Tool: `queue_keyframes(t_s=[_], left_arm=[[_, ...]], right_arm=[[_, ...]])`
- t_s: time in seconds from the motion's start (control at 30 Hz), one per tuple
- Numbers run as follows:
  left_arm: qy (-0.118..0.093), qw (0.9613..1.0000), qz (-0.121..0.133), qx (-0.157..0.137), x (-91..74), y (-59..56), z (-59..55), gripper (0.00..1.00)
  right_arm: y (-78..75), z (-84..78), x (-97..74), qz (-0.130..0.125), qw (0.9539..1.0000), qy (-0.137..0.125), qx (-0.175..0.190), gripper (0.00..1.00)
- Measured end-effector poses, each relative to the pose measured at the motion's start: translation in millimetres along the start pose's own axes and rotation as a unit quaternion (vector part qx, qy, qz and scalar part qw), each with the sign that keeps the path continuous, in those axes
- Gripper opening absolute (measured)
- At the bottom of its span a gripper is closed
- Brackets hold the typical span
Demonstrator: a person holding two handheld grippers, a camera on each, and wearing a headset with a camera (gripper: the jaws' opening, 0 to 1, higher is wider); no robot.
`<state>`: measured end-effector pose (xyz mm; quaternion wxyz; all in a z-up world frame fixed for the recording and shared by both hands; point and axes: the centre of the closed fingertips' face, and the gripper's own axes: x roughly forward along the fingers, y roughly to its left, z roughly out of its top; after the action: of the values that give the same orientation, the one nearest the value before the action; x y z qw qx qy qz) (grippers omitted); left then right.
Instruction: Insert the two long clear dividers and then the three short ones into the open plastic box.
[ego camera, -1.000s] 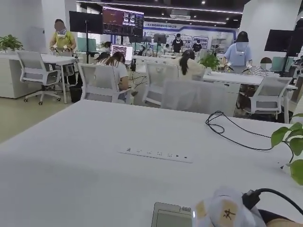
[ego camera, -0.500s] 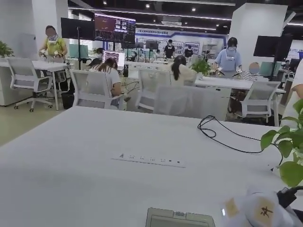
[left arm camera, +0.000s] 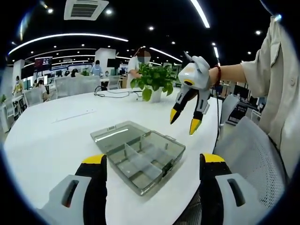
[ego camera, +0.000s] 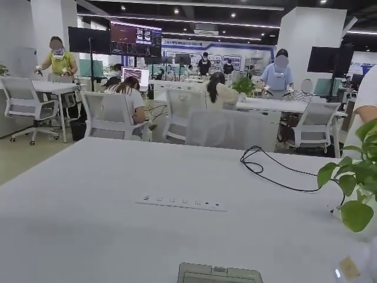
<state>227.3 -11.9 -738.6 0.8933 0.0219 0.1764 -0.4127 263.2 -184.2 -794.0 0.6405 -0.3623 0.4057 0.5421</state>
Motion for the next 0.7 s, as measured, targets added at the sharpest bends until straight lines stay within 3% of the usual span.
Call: queue_keyframes(t_s=[0.3,0.43,0.7], left_arm=[[0.006,1.0000,0.007,0.001,-0.4,1.9,-2.3,0.81],[0.006,0.9999,0.010,0.001,-0.2,2.7,-2.5,0.81],[0.010,0.9998,0.014,-0.005,-1.3,5.2,-4.5,0.79]], right_arm=[[-8.3,-53.1,-5.3,-0.016,0.9992,0.027,0.023,0.46],[-10.3,-79.5,-5.8,-0.018,0.9978,0.056,0.031,0.46],[-15.6,-114.4,-2.3,-0.020,0.9949,0.088,0.043,0.46]])
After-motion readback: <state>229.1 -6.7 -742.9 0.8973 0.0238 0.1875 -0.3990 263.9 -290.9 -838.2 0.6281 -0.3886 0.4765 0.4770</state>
